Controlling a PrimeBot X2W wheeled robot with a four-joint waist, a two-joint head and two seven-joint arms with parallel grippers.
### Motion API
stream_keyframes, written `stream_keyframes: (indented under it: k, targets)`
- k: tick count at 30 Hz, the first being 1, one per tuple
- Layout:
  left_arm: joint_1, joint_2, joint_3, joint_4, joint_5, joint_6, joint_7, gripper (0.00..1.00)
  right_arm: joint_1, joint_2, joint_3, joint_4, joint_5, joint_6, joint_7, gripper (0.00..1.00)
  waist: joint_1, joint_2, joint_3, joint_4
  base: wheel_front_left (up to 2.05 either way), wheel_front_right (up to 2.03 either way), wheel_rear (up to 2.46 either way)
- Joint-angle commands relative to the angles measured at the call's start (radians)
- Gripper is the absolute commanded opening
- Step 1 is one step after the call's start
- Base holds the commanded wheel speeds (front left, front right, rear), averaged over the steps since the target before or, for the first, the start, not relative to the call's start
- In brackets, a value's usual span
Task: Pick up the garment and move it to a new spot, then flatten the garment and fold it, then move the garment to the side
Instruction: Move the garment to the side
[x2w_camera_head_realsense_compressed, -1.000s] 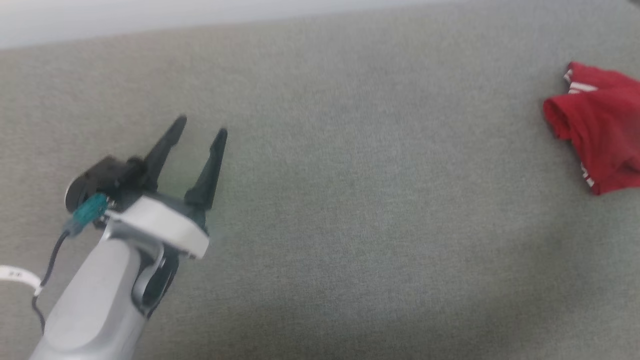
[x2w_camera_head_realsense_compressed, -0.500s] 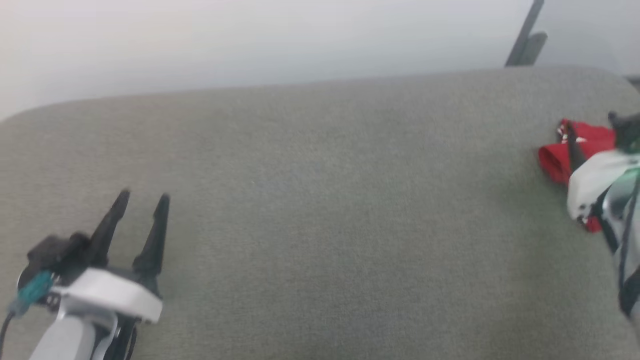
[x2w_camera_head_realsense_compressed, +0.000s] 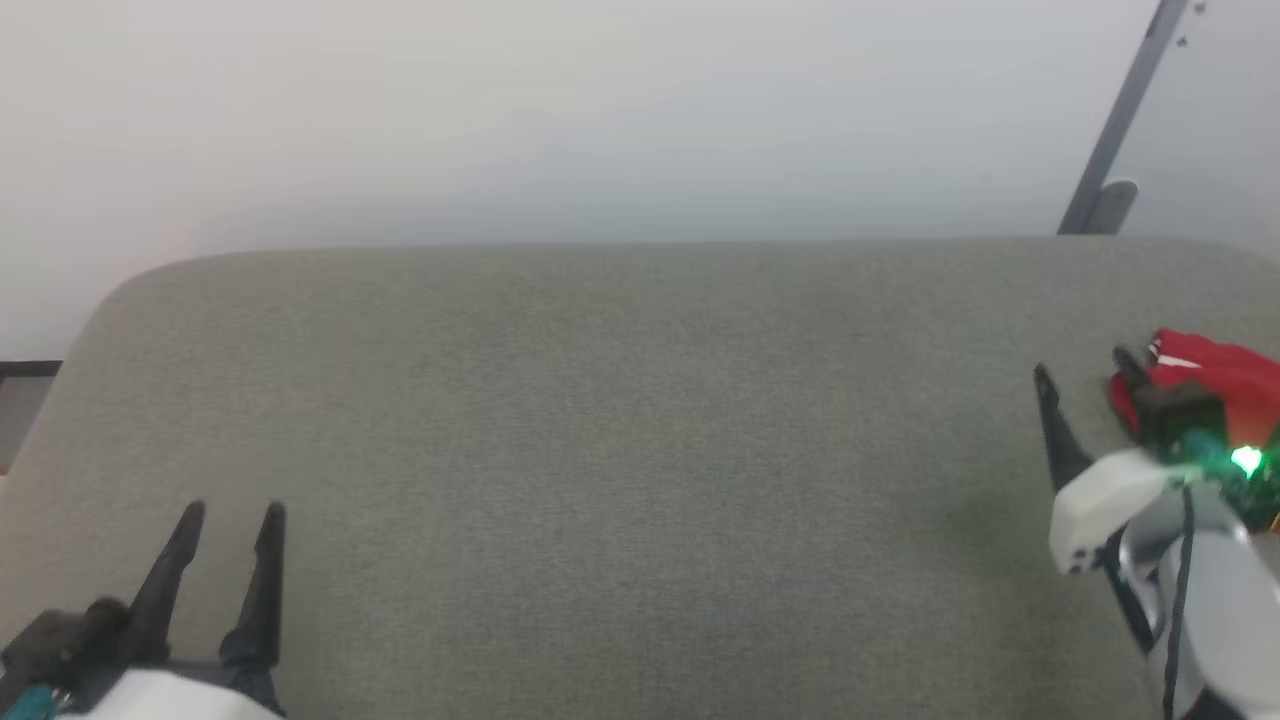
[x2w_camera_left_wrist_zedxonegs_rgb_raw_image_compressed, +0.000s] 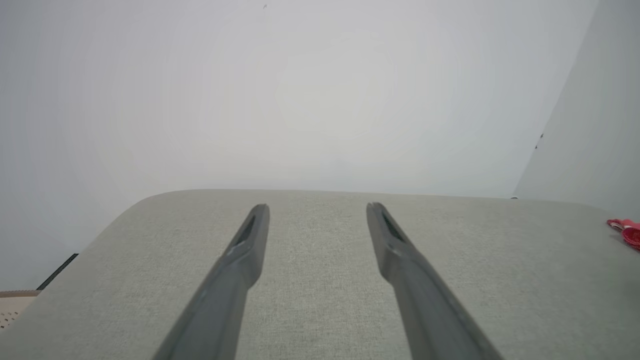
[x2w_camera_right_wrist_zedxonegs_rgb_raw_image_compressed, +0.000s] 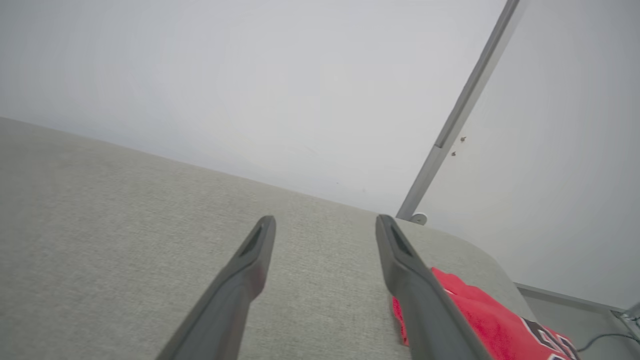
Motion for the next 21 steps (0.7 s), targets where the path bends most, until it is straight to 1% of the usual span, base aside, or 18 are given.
stream_keyframes:
  k: [1,7,21]
  targets:
    - [0.02,-0.008,0.015,-0.01,0.016,-0.002,-0.004,1.0,0.031,0.01,-0.003,-0.024,0.008,-0.002,-0.002,1.0,0.0,0.0,-0.01,0.011,0.0,0.0,0.0]
    - [0.076,-0.024,0.051,-0.039,0.023,-0.002,-0.004,1.0,0.142,0.047,-0.012,-0.126,0.015,-0.002,-0.003,1.0,0.0,0.0,-0.026,0.033,0.0,0.0,0.0]
    - [0.152,-0.051,0.07,-0.068,0.01,-0.002,-0.004,1.0,0.371,0.133,-0.031,-0.318,-0.009,-0.002,-0.002,1.0,0.0,0.0,-0.04,0.061,0.0,0.0,0.0]
